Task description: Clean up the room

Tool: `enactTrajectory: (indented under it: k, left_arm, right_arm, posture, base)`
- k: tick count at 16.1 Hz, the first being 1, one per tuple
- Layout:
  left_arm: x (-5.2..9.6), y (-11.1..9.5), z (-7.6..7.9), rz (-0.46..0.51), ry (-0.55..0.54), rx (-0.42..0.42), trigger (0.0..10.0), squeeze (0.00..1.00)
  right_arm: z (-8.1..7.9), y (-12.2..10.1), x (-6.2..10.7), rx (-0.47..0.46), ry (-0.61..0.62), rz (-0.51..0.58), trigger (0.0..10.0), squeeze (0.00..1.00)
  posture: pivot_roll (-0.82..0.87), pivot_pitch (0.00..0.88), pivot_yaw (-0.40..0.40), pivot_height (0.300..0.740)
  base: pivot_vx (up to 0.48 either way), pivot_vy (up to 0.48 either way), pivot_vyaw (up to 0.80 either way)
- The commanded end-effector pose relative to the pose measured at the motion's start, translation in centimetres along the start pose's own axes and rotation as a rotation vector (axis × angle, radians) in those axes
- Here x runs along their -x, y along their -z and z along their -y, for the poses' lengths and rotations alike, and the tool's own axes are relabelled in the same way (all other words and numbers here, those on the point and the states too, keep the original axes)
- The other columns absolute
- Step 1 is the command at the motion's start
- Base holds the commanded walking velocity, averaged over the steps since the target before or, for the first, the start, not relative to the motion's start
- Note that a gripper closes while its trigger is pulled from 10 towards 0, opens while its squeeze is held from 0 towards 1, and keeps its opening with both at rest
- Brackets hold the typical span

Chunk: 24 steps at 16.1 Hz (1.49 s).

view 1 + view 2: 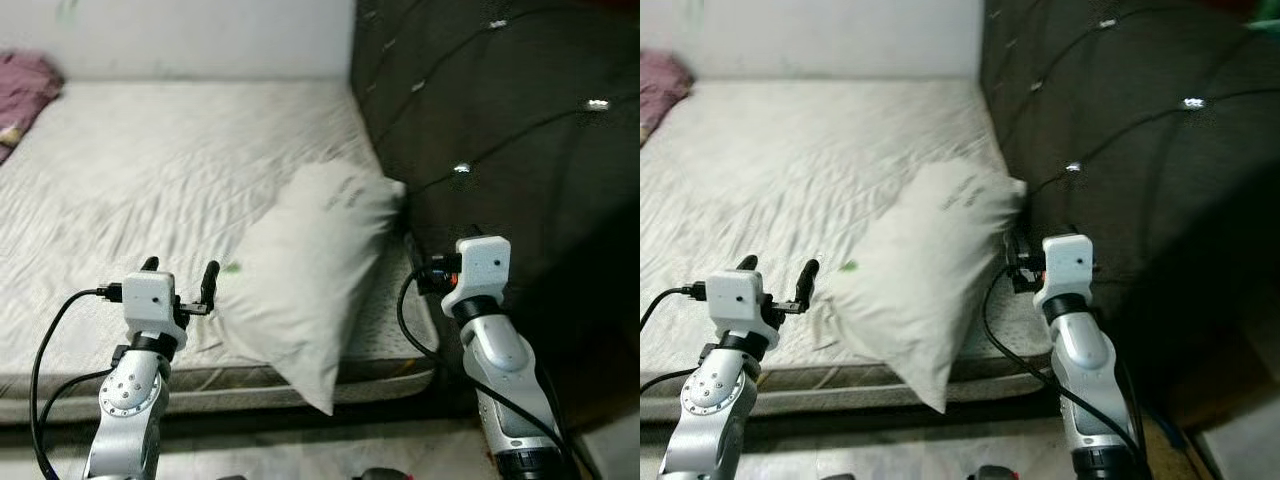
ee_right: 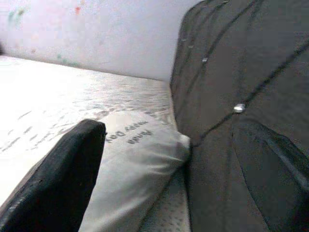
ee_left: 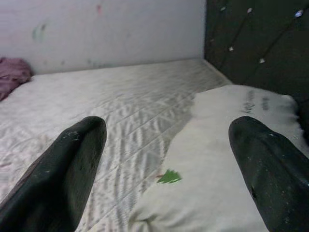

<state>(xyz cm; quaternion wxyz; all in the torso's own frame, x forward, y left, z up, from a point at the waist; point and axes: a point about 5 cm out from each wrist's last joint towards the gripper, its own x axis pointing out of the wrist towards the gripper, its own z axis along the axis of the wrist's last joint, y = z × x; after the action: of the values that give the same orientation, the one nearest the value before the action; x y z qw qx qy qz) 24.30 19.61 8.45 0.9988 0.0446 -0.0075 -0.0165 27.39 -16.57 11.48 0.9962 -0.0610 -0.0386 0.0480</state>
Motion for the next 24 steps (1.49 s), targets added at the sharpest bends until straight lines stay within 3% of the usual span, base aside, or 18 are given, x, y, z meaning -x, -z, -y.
enactTrajectory:
  k: [1, 15, 24]
  left_arm:
    - [-0.11, -0.16, -0.05, 0.008, 0.006, -0.001, 10.0, 0.00]
    - [-0.06, -0.13, -0.03, 0.007, 0.013, -0.009, 10.0, 0.00]
    - [-0.03, 0.25, -0.24, -0.018, -0.020, -0.006, 10.0, 0.00]
  right_arm:
    - [0.03, 0.22, -0.02, -0.004, -0.005, -0.010, 10.0, 0.00]
    - [-0.09, 0.14, 0.02, -0.008, -0.018, -0.004, 10.0, 0.00]
    - [-0.10, 0.29, 0.00, -0.008, -0.021, -0.009, 10.0, 0.00]
  posture:
    - [-0.04, 0.000, 0.009, 0.740]
    - [-0.04, 0.000, 0.010, 0.740]
    - [-0.04, 0.000, 0.010, 0.740]
  base:
    - [0.251, 0.000, 0.00]
    - [0.322, 0.000, 0.00]
    - [0.000, 0.000, 0.00]
